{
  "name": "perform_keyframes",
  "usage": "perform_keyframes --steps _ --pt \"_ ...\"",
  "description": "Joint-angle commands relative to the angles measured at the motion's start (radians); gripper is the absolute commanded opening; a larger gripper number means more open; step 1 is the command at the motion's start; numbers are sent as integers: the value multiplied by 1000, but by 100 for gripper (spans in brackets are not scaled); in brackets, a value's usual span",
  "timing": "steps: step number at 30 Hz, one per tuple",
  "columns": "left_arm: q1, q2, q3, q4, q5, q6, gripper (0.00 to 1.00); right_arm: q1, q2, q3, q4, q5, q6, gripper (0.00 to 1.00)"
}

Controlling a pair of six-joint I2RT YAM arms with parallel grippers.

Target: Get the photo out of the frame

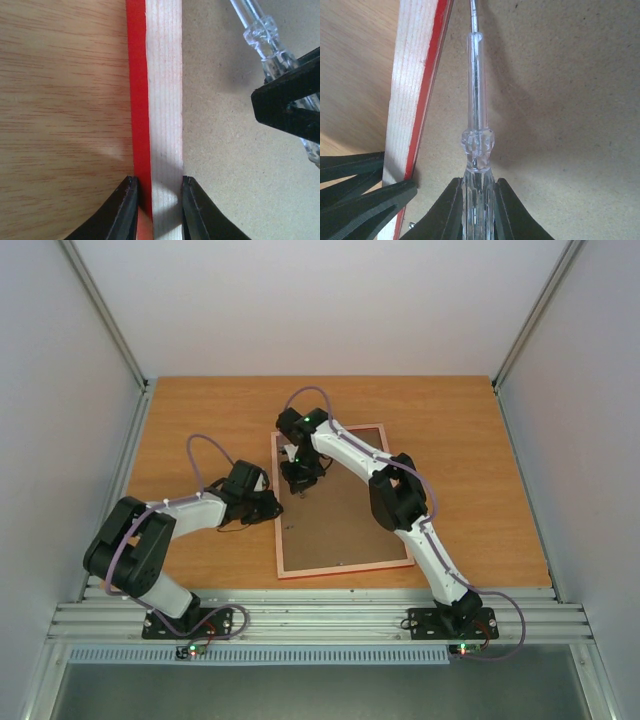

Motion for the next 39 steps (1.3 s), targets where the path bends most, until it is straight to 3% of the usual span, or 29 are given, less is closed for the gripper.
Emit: perform_keyframes --steps 1,10,22,31,39 --pt "-12 1 -45 -40 65 -13 23 -24 29 50 -9 54 52 1" --pt "-12 -5 -49 -39 61 -19 23 -19 4 40 18 5 48 1" --pt "-12 -11 -30 -58 45 -19 28 -37 -171 -176 112 15 -14 1" --pt "-11 -28 27 -120 -7 15 44 -168 -296 -374 156 37 -59 1" --pt "-7 -1 97 -184 -63 51 47 -274 -309 -399 142 53 -104 1"
